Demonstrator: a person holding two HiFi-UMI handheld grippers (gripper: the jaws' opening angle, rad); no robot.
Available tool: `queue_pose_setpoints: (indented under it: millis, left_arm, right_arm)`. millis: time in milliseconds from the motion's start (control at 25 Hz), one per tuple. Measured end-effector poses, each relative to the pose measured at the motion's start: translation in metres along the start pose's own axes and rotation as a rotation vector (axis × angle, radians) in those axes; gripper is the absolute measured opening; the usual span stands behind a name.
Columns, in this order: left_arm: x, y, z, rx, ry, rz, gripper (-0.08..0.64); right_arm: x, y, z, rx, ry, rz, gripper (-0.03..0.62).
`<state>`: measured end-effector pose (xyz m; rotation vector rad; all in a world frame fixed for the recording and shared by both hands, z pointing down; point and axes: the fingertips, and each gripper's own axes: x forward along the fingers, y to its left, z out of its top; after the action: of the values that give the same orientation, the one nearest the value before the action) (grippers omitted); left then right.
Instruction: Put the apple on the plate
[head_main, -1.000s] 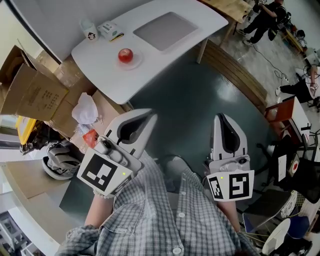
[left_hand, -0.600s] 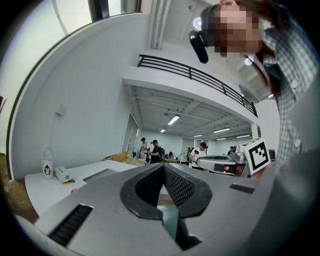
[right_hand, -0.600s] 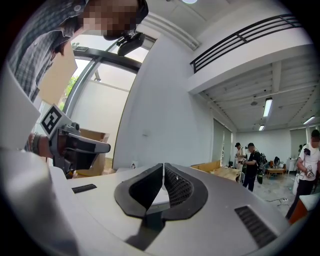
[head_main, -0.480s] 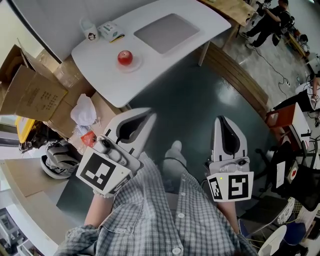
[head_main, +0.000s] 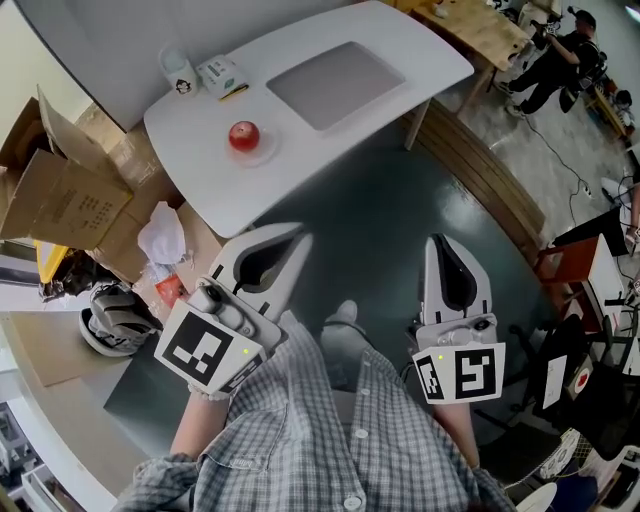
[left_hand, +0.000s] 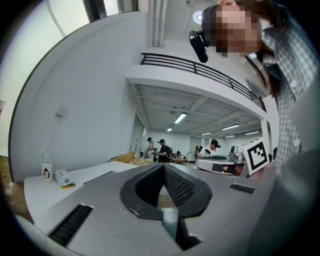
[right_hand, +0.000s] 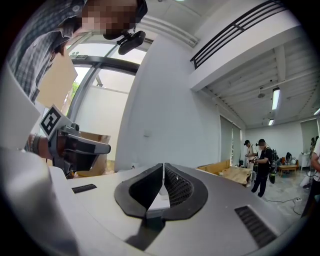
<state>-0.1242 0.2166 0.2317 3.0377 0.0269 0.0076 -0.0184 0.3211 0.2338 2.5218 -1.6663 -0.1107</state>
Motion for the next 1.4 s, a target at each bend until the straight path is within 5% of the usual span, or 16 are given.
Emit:
queue_pose_setpoints:
  millis: [680,1400]
  left_arm:
    - [0.099,-0.007,0.007,-0.015,-0.027,0.114,0.008]
    - [0.165,-0.011,-0.003,-0.005,0.000,0.070,0.008]
  right_arm:
    - [0.041,-0.098,-0.010,-0.016,-0.024,0.111,0.026]
    - [0.061,-0.144,-0.033,0.011,-0.007,0.104,0.026]
